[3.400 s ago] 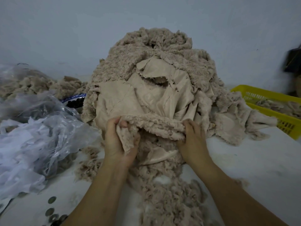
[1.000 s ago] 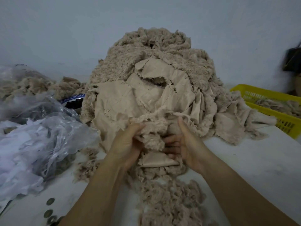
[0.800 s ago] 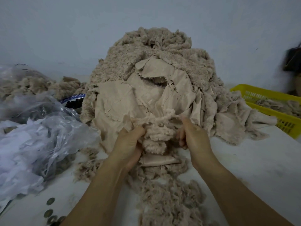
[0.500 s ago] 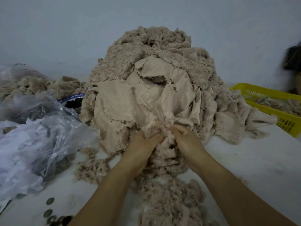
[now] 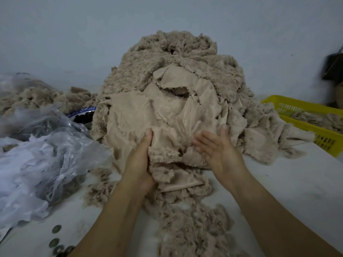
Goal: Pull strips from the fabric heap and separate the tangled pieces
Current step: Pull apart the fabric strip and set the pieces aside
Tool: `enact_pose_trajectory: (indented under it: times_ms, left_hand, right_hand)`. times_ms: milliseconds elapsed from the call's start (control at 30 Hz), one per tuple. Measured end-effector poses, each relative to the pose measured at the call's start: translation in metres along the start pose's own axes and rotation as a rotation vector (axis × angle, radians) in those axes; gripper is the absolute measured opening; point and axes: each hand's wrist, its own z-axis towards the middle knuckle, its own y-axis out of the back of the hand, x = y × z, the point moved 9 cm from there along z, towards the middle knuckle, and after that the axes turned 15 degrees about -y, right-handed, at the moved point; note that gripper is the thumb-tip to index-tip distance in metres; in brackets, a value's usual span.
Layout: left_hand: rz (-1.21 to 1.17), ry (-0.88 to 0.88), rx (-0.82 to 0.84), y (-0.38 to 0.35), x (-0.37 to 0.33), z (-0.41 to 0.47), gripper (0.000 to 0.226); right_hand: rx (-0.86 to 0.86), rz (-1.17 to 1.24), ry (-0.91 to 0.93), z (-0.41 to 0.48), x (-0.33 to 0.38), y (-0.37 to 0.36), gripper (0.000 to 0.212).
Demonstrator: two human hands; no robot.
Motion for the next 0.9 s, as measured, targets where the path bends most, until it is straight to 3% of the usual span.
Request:
enact_pose_trajectory:
  times_ms: [133, 200, 267, 333, 500, 633, 700, 800, 867, 900]
  left_hand:
    - [0.005, 0.003, 0.080, -0.008, 0.003, 0.000, 0.056]
    - [-0.025, 0.001, 0.074, -0.007, 0.002, 0.002, 0.057]
    - [-0.089, 0.006, 0.056, -0.003, 0.001, 0.004, 0.052]
    - [-0.161, 0.021, 0.045, -0.002, 0.001, 0.004, 0.048]
    - [-0.228, 0.023, -0.078, 0.008, 0.000, 0.005, 0.048]
    - [-0.230, -0.021, -0.150, 0.013, -0.011, 0.007, 0.047]
    - [-0.238, -0.098, -0.212, 0.029, -0.027, 0.011, 0.032]
    - [-0.267, -0.196, -0.313, 0.055, -0.047, 0.014, 0.036]
    - [-0.131, -0.138, -0.266, 0.041, -0.036, 0.008, 0.026]
    - [-0.047, -0.087, -0.230, 0.031, -0.023, 0.006, 0.029]
  right_hand:
    - [-0.029, -0.908, 0.308, -0.014, -0.009, -0.039, 0.024]
    - [-0.033, -1.247, 0.442, -0.014, -0.021, -0.051, 0.035]
    - [-0.098, -1.414, 0.505, -0.012, -0.025, -0.049, 0.033]
    - [-0.181, -1.422, 0.468, -0.009, -0.020, -0.037, 0.023]
    - [-0.276, -1.454, 0.374, -0.001, -0.018, -0.024, 0.022]
    - [-0.321, -1.463, 0.338, 0.002, -0.020, -0.021, 0.030]
    - [-0.415, -1.398, 0.283, 0.003, -0.011, -0.004, 0.025]
    - [-0.552, -1.255, 0.199, 0.006, 0.006, 0.027, 0.035]
    - [-0.479, -1.263, 0.214, 0.008, 0.001, 0.012, 0.019]
    - [-0.379, -1.317, 0.229, 0.008, -0.009, -0.007, 0.033]
